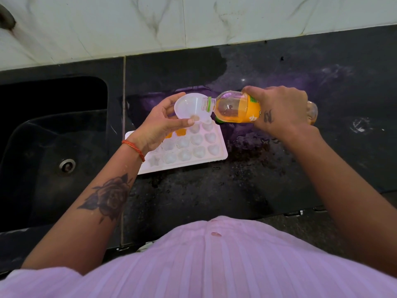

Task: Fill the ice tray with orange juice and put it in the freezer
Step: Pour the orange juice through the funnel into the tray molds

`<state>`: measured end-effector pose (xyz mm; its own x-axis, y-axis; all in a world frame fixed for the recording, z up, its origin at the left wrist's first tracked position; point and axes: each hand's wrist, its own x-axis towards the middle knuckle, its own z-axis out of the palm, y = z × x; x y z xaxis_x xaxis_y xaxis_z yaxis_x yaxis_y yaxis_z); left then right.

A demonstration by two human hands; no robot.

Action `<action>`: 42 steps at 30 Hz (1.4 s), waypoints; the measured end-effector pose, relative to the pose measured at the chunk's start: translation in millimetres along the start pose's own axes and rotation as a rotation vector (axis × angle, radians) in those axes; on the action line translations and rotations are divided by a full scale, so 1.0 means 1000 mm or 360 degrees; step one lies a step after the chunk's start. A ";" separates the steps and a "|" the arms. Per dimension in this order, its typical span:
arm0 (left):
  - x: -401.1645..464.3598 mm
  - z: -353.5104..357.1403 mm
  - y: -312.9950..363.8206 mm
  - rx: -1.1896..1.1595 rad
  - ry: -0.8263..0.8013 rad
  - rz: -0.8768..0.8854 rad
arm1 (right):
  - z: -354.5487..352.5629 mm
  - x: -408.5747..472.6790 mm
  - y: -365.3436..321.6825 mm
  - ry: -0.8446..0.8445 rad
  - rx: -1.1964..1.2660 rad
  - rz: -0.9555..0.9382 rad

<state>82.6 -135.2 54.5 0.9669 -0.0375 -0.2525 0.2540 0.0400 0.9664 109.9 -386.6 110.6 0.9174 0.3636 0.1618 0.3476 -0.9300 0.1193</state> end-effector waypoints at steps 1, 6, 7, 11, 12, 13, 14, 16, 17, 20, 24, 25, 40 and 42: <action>0.000 0.000 0.000 0.0004 0.0004 0.0000 | 0.001 0.001 0.001 0.0005 -0.0011 -0.0005; 0.001 0.000 -0.001 0.0022 0.0008 -0.0012 | 0.003 0.004 0.002 0.0033 -0.0035 -0.0028; 0.001 0.000 -0.001 0.0019 0.0007 -0.0014 | 0.003 0.004 0.002 0.0035 -0.0035 -0.0029; 0.001 0.000 -0.001 0.0013 0.0006 -0.0018 | 0.003 0.006 0.002 0.0041 -0.0029 -0.0035; 0.001 0.000 0.000 0.0013 0.0005 -0.0019 | 0.003 0.006 0.002 0.0046 -0.0031 -0.0036; 0.001 0.000 0.000 0.0014 0.0003 -0.0020 | 0.003 0.006 0.003 0.0047 -0.0031 -0.0036; 0.001 0.000 0.000 0.0013 0.0000 -0.0018 | 0.003 0.007 0.003 0.0043 -0.0030 -0.0035; 0.001 0.000 0.001 0.0009 -0.0001 -0.0015 | 0.002 0.007 0.003 0.0033 -0.0020 -0.0030; 0.001 0.001 0.001 0.0009 0.0000 -0.0013 | 0.002 0.007 0.003 0.0029 -0.0011 -0.0025; 0.001 0.001 0.002 0.0015 -0.0004 -0.0013 | 0.000 0.006 0.003 -0.0010 0.0033 0.0005; 0.000 0.000 0.005 0.0012 -0.0003 -0.0008 | -0.004 0.005 0.001 -0.0103 0.0140 0.0047; 0.001 0.000 0.005 0.0011 -0.0001 -0.0006 | -0.004 0.004 0.001 -0.0120 0.0165 0.0053; 0.006 0.013 0.010 -0.0005 -0.0077 0.0028 | -0.002 -0.005 0.013 -0.0104 0.0199 0.0160; 0.009 0.016 0.009 0.0016 -0.0075 0.0014 | -0.003 -0.008 0.015 -0.0110 0.0198 0.0155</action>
<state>92.8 -151.6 61.8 0.9667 -0.0843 -0.2414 0.2447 0.0305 0.9691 107.7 -403.4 113.8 0.9576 0.2707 0.0985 0.2736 -0.9617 -0.0163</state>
